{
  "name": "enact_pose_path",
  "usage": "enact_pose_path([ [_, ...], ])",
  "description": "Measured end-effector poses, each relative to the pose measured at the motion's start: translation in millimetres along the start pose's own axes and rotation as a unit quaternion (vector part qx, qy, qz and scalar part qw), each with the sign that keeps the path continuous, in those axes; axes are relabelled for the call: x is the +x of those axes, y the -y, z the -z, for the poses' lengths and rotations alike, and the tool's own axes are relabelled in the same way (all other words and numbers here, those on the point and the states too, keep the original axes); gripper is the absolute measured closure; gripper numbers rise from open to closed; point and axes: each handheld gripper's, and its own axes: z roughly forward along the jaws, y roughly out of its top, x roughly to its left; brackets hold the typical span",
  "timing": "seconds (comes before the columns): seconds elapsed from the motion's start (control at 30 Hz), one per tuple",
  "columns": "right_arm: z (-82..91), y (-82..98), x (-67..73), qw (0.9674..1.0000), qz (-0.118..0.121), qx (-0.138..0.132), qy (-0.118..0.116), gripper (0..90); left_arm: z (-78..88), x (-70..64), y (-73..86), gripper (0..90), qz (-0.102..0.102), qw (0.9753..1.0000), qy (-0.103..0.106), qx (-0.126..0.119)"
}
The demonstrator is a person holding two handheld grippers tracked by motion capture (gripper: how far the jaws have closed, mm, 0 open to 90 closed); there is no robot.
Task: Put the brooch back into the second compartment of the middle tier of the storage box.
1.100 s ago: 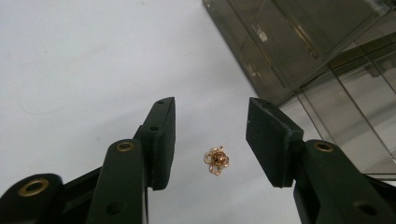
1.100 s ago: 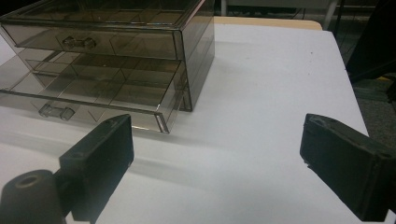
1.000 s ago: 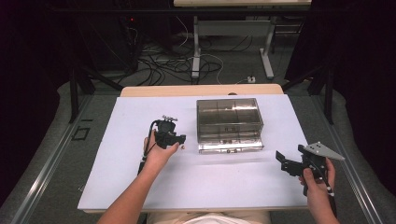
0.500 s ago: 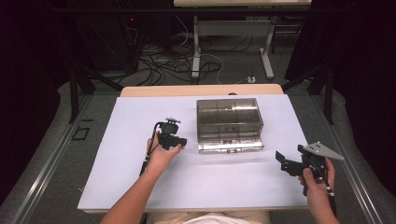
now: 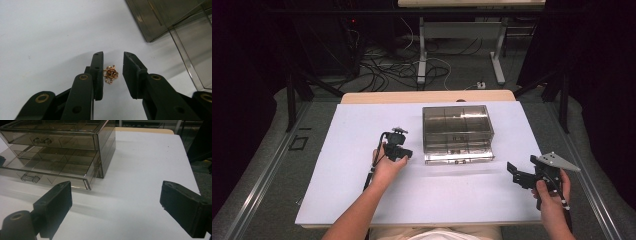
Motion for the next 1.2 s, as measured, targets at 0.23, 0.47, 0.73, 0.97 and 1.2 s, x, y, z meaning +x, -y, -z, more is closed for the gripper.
enact_pose_path([
  [0.23,-0.7,0.2,0.0,1.0000,0.002,-0.003,-0.001,10.7,-3.4,-0.7,0.0,72.0,0.000,1.0000,-0.004,0.007],
  [0.47,-0.3,0.1,0.0,1.0000,0.002,0.002,-0.001,11.3,-4.6,-1.1,0.0,75.8,-0.001,0.9999,-0.010,0.008],
  [0.73,-0.8,0.3,0.8,1.0000,-0.003,0.002,-0.004,11.4,-4.8,-2.1,0.0,81.4,-0.006,0.9999,-0.009,0.011],
  [0.97,-1.0,0.2,-0.2,1.0000,0.004,0.005,-0.004,11.5,-5.3,-2.8,0.3,84.2,-0.009,0.9999,-0.010,0.010],
  [1.2,-0.9,0.1,-0.1,1.0000,0.005,0.005,-0.004,11.6,-5.2,-2.3,0.1,85.6,-0.013,0.9998,-0.009,0.012],
])
